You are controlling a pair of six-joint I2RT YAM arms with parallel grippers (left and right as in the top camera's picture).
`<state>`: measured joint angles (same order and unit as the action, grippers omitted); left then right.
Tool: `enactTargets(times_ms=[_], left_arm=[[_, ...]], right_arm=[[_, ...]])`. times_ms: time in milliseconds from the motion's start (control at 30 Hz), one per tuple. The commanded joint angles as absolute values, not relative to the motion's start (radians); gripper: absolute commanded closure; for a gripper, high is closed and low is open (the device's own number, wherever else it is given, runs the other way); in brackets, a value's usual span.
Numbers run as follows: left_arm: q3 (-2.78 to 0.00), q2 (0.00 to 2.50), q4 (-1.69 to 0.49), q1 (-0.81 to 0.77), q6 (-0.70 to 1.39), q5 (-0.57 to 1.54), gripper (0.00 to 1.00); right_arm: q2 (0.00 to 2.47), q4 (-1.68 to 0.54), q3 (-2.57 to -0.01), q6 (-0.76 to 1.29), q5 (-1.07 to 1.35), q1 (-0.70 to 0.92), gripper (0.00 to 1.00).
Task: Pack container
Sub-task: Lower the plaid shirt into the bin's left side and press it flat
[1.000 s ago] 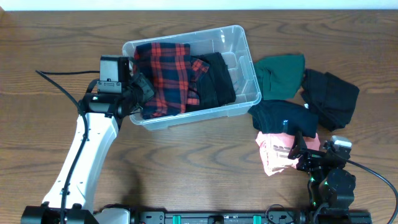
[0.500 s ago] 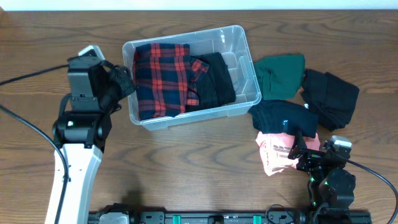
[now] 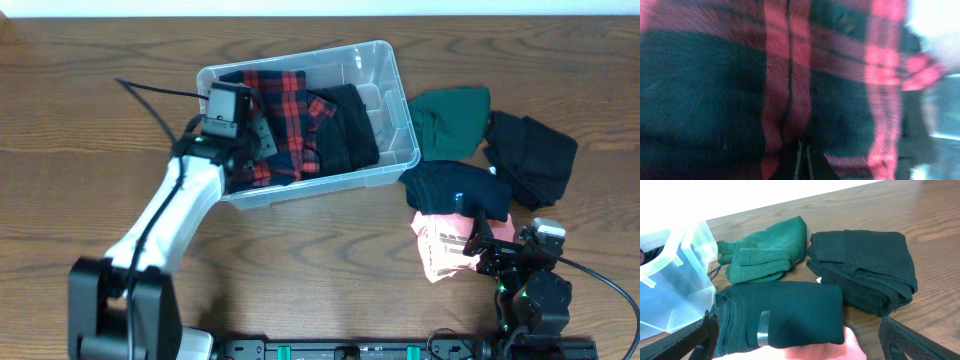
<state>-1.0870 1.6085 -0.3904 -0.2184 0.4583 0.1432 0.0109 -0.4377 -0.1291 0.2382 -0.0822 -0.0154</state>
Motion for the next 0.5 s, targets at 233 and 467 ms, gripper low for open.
enactTargets(times_ms=[233, 467], left_arm=[[-1.098, 1.852, -0.350, -0.219, 0.445, 0.138, 0.94], [-1.098, 1.850, -0.370, -0.162, 0.444, 0.120, 0.94]], right_arm=[[0.006, -0.439, -0.127, 0.250, -0.089, -0.021, 0.01], [0.006, -0.439, -0.127, 0.250, -0.089, -0.021, 0.01]])
